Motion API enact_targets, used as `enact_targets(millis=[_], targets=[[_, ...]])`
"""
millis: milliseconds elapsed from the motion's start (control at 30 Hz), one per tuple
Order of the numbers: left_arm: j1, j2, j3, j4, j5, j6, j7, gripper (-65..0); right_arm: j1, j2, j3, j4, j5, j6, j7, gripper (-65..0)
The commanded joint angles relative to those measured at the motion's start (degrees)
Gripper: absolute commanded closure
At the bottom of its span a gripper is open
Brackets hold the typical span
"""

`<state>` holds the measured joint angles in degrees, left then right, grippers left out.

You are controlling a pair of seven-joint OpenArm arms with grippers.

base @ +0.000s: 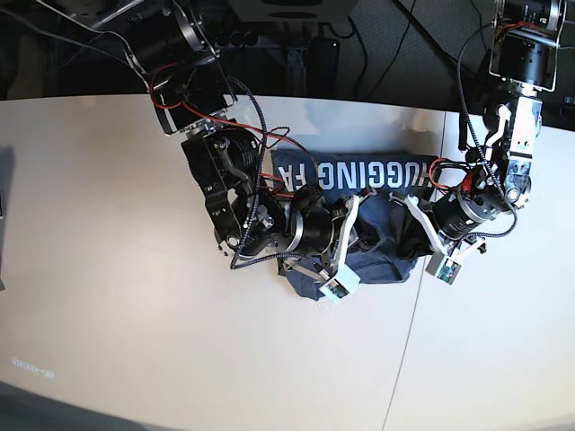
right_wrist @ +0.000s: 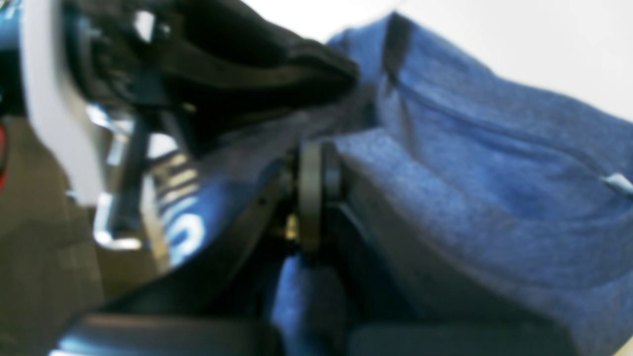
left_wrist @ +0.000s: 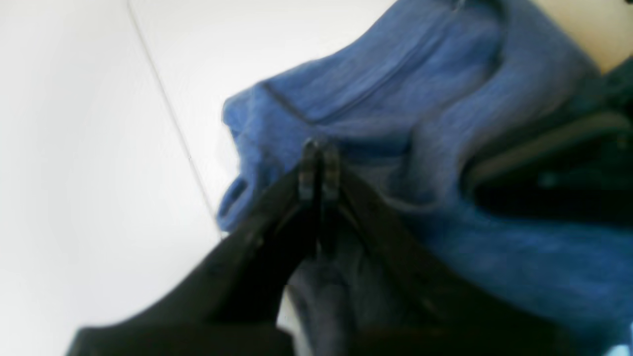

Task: Fold the T-shirt properly
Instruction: 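Hold the bundle ends with both grippers and pull them apart to flatten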

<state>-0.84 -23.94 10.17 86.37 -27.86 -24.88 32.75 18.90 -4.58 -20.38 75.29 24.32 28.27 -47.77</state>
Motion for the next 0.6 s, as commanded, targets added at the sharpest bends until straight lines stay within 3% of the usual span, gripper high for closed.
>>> enact_targets(millis=[0, 233, 567], targets=[[-1.07, -0.50, -0.33, 0.09, -0.42, -1.36, -1.66, 0.0, 2.29, -0.33, 0.22, -0.61, -0.09, 4.68, 1.62, 0.0], [-1.27, -0.52, -0.33, -5.60, 3.32, -1.33, -4.52, 0.0, 5.66, 0.70, 0.22, -10.84, -1.95, 4.63, 1.97, 0.0], [-2.73, -1.01, -0.48, -6.08, 3.76, -1.31, -4.44, 0.0, 5.20, 5.60, 0.22, -13.81, -2.82, 4.61, 2.84, 0.0]])
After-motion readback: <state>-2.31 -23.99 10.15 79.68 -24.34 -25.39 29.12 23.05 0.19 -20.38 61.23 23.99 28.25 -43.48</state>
